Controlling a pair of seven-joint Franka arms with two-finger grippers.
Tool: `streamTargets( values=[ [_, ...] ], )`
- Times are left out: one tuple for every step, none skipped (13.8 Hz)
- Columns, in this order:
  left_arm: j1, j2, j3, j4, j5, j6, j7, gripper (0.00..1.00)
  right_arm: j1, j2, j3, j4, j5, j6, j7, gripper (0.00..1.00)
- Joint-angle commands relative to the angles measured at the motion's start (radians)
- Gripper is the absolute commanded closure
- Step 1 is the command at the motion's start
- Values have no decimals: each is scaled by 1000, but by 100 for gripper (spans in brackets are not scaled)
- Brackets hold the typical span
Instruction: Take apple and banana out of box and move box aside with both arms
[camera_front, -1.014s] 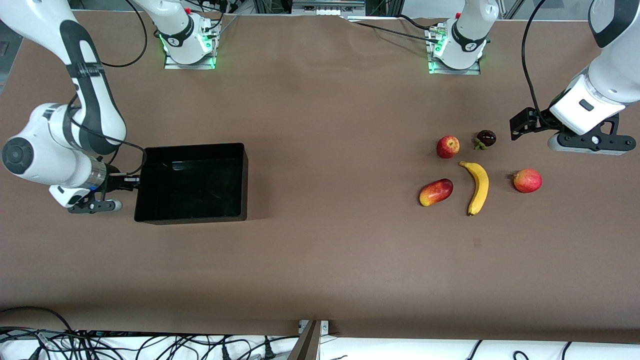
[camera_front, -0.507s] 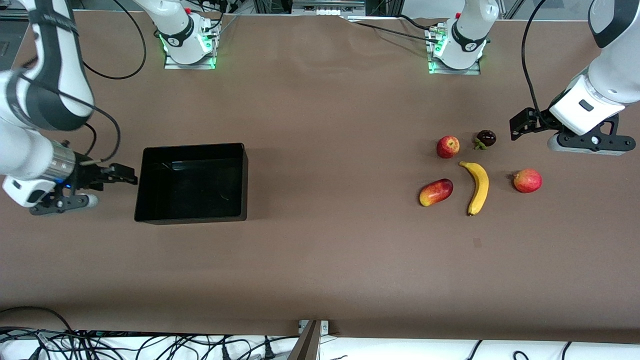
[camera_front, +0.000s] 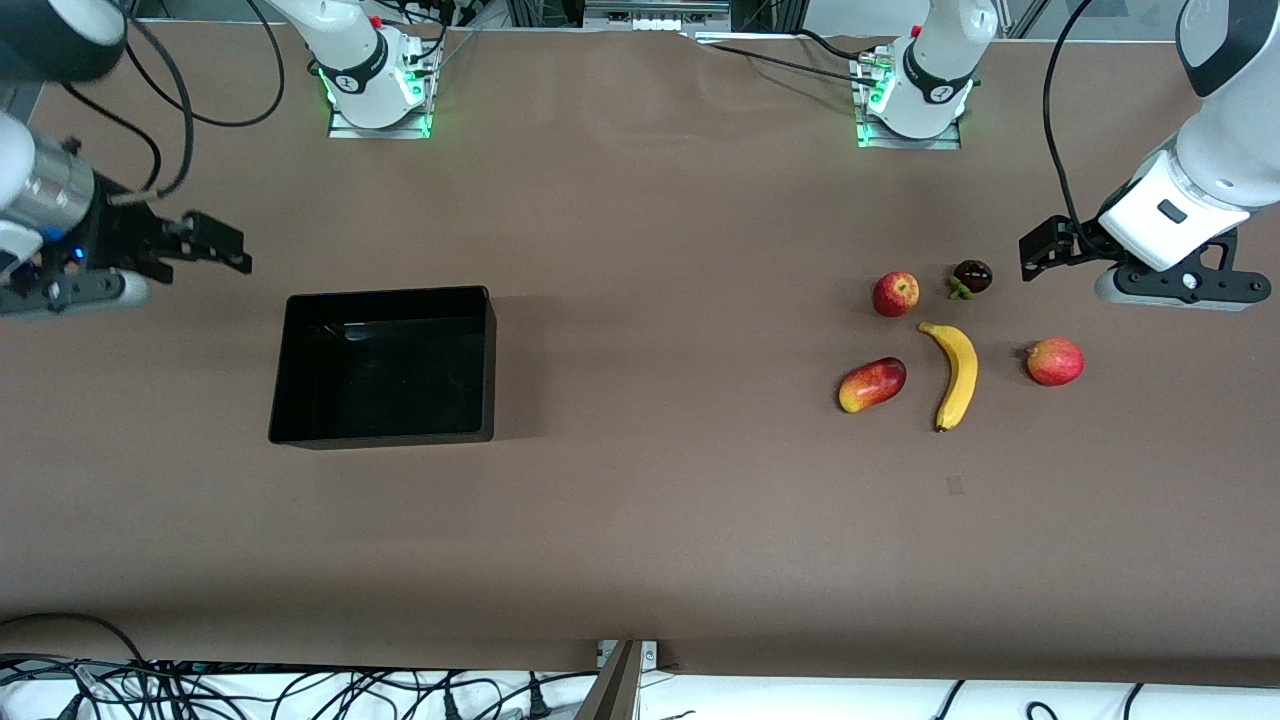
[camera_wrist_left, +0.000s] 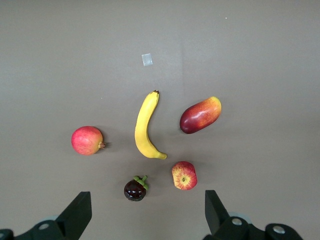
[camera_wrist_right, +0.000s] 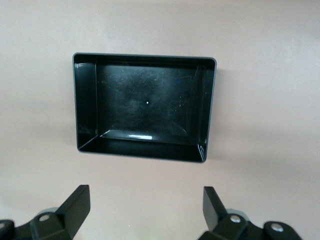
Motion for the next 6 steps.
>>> streamTargets(
  values=[
    [0,12,-5,26,25,-20,-7,0,-2,-60,17,-60,-52,-10,9,0],
    [0,12,-5,26,25,-25,-7,0,-2,-60,24,-57,-63,-16,13,0],
    [0,12,-5,26,25,-26,-7,0,0,-58,24,-56,-63,-16,15,0],
    [0,12,-5,26,25,-26,-7,0,0,-57,24,-56,-63,-17,15,0],
    [0,12,-5,26,25,-28,-7,0,-2,-55,24,-54,-63,-17,15,0],
    [0,12,-4,24,25,-28,-7,0,-2,-55,24,-54,-63,-19,13,0]
  ],
)
